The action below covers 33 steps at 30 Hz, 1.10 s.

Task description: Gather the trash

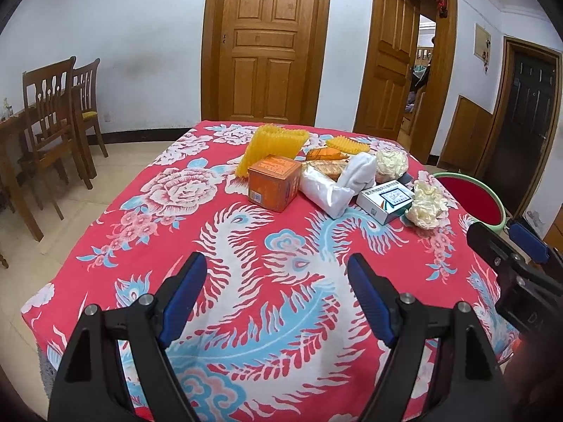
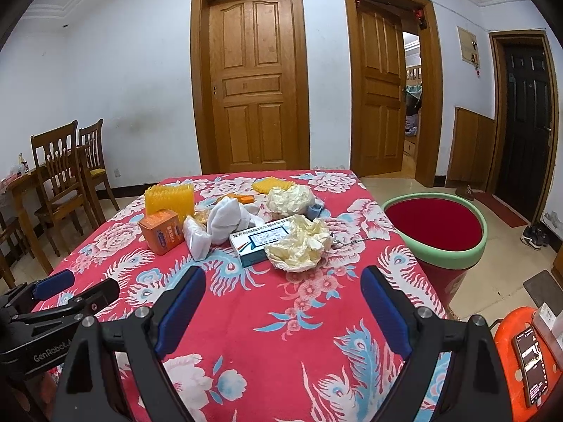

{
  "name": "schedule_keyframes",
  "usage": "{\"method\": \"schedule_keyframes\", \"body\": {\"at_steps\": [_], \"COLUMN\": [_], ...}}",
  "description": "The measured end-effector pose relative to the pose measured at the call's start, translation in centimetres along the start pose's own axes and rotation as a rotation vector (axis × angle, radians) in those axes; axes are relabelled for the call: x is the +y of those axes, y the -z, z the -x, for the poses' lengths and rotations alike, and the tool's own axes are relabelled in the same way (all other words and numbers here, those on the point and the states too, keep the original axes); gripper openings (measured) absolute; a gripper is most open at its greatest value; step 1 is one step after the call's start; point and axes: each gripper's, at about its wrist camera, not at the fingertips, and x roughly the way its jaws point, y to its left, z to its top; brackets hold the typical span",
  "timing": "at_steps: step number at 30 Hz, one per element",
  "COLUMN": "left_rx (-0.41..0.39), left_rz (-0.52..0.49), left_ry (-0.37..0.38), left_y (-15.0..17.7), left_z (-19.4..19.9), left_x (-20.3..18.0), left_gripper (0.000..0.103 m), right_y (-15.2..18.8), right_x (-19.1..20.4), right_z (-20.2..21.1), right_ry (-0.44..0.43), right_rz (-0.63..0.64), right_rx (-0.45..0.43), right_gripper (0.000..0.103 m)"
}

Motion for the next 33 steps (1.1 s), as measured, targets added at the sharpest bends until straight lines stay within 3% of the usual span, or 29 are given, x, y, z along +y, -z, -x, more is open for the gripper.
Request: {"method": "schedule_keyframes", "body": {"at_steps": [8,22,33], "left_rx": [0.003,0.013,0.14], "left_rz": [0.008,0.031,0.115], "left_ry": [0.01,0.0,0.018], "left_y": [0.1,-0.2,-4.2], "left_z": [-0.2,-0.8,-6.4], "left_x": [0.2,0.1,2.5], "left_gripper": [0.087,0.087,0.087], "right_y": [0.2,-0.2,-4.2], "right_x": [0.1,0.0,0.1], "right_z": [-0.4,-0.8,-5.8], "right_ry": [-0.011,-0.031,-0.093], "right_rz": [-0.003,-0.022,-0.02], "right_rx": [0.02,0.043,0.107], "right_gripper": [0.091,0.092,0.093]}}
